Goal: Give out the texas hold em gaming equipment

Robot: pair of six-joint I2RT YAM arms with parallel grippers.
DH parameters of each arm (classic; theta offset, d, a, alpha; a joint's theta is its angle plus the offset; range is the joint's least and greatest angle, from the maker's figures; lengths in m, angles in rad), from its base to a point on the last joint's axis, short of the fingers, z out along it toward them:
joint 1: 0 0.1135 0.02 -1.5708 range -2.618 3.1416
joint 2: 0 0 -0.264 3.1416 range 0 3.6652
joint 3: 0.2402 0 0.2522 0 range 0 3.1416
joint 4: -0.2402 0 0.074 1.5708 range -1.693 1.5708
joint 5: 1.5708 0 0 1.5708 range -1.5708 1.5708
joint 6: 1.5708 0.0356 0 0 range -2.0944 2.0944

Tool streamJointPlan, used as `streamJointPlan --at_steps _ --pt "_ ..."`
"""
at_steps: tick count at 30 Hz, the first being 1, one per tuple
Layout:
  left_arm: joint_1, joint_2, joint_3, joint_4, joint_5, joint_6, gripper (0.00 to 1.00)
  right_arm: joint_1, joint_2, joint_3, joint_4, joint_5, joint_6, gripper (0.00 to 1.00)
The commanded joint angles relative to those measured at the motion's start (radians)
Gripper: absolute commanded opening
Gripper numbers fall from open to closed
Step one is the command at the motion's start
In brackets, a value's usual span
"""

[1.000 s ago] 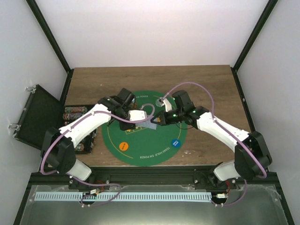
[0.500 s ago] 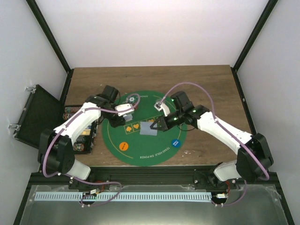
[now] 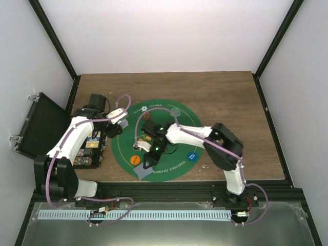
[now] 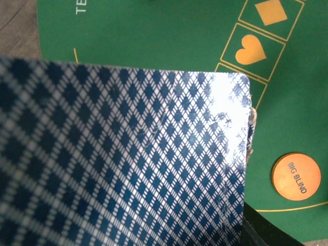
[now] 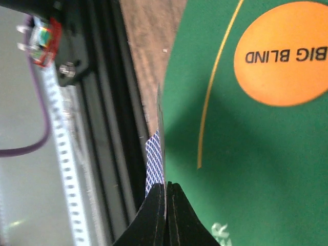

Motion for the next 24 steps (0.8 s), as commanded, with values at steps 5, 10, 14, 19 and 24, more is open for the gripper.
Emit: streamJointPlan --at_steps 5,10,14,19,24 --pt "0.033 -0.036 -0.024 -0.002 0.040 -0.003 0.49 0.072 0.194 0.157 -0.161 0.230 -0.146 0.01" --pt "0.033 -0.021 -0.015 -0.004 0.040 -0.011 0.49 0.086 0.207 0.171 -0.113 0.371 -0.131 0.01" --pt "0.034 -0.018 -0.015 -0.006 0.041 -0.011 0.49 0.108 0.207 0.171 -0.081 0.448 -0.156 0.02" --pt "0.033 -0.015 -0.019 -0.007 0.043 -0.011 0.49 0.150 0.202 0.174 -0.055 0.536 -0.194 0.09" --pt "0.035 -0.006 -0.021 -0.012 0.041 -0.011 0.49 0.156 0.147 0.157 0.002 0.610 -0.170 0.19"
